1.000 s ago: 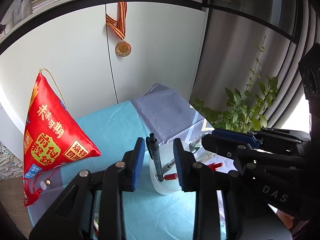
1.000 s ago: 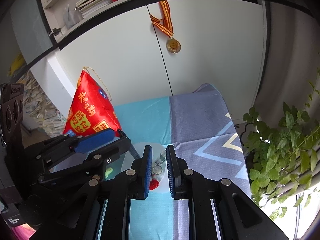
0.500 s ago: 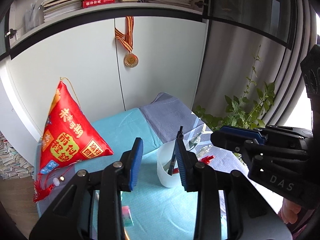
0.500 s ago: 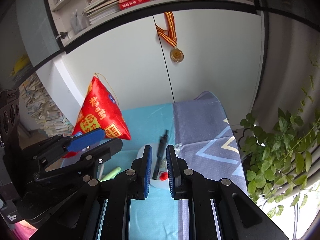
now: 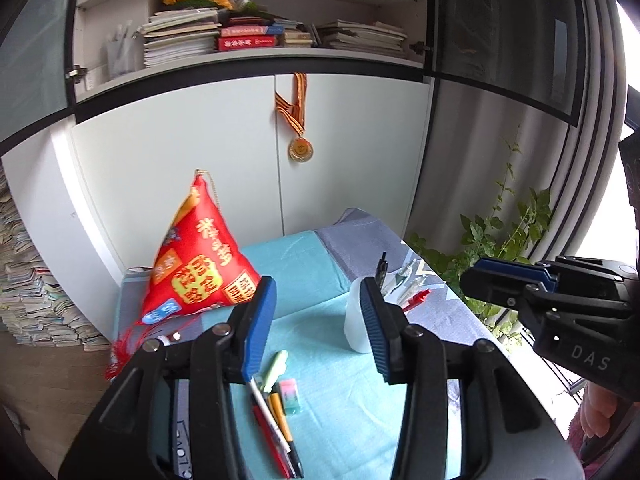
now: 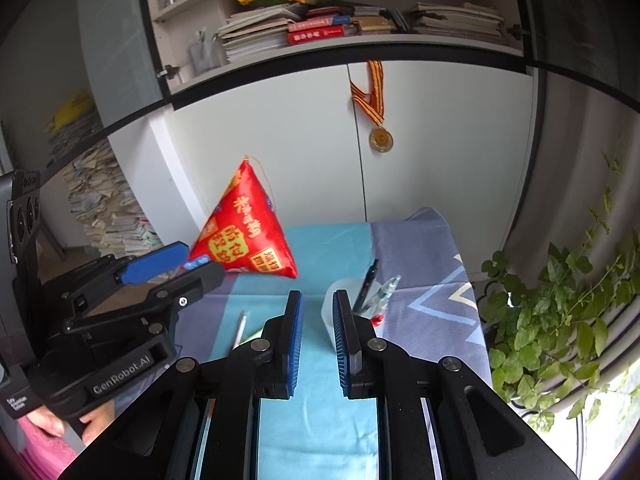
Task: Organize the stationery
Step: 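Withdraw both tools from the cup back over the table, then grasp the red box cutter with the left tool while the right tool approaches the orange pen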
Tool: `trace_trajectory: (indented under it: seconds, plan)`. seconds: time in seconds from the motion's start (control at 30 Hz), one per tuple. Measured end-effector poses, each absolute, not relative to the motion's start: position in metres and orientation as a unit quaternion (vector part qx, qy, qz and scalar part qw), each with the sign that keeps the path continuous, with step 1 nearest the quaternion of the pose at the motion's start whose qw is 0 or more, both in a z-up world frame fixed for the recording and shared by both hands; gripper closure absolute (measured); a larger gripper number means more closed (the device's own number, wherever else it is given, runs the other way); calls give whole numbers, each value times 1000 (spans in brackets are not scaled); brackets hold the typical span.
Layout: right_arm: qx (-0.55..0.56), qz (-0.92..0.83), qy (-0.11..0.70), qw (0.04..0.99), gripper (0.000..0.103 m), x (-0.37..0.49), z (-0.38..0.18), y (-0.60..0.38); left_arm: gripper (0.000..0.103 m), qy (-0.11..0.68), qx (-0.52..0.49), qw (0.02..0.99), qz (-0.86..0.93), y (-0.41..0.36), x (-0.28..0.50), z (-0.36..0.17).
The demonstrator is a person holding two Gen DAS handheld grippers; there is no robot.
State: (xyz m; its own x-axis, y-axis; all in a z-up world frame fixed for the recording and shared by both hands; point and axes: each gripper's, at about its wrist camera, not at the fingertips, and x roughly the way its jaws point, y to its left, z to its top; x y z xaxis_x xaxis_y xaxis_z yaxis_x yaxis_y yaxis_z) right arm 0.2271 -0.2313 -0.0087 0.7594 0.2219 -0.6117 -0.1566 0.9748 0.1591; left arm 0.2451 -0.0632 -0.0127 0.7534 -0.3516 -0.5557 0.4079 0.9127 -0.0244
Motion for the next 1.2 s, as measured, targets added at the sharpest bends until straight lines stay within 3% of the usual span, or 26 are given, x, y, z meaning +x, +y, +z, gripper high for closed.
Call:
trace_trajectory:
  seconds: [0.63,0.9,1.2]
  plan:
    - [13,124,342,932,88,187,-7,-191,60,297,18,940,-167,-7,205,-27]
    - [14,132,381,915,88,194,-34,-180,58,344,30,925,-161,0,200,-75]
    - [-5,145,483,863,88,216,-101,-146,58,418,16,892,-169,10,209,-137]
